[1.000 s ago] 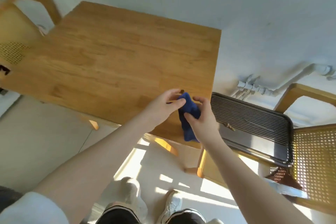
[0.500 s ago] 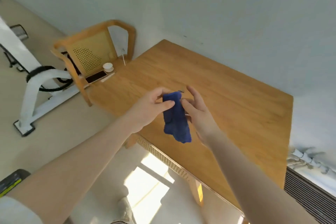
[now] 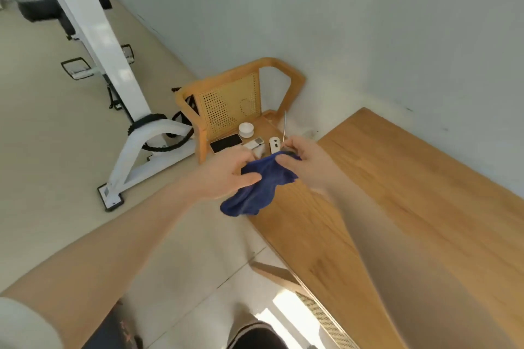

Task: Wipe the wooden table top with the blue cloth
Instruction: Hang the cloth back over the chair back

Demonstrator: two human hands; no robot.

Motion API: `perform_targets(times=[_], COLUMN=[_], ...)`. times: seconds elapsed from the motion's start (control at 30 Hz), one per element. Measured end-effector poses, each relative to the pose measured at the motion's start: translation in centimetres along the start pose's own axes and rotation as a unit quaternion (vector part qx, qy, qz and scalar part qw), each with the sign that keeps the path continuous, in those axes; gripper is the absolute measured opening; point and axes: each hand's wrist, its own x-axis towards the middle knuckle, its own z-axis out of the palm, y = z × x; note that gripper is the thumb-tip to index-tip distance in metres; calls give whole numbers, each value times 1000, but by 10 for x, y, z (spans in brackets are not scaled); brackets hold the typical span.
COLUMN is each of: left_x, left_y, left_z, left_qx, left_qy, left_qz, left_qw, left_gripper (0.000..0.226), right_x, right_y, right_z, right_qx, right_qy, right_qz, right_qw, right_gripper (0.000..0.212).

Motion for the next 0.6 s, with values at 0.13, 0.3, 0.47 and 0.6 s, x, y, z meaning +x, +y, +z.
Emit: perform_targets(times=[0.13,0.3,0.47,0.6], left_x=[33,96,159,198], left_y=[-53,-114,-166,-203], left_z=[-33,-69,-109,-135], left_qx=[2,-86,-147,-135], left_qy=[-19,-47,-80,-96], left_qz=[-26,-124,-170,-183], left_qw=[999,988,971,969], left_gripper=[31,36,21,17], right_x=[70,176,259,310], right_y=[-6,2,19,29], right_z=[17,12,-1,-4], right_qx=[26,63,143,78], right_qy=[34,63,134,103], right_qz=[-17,-26,17,20], right_qw=[999,996,980,991], right_gripper=[6,10,6,5])
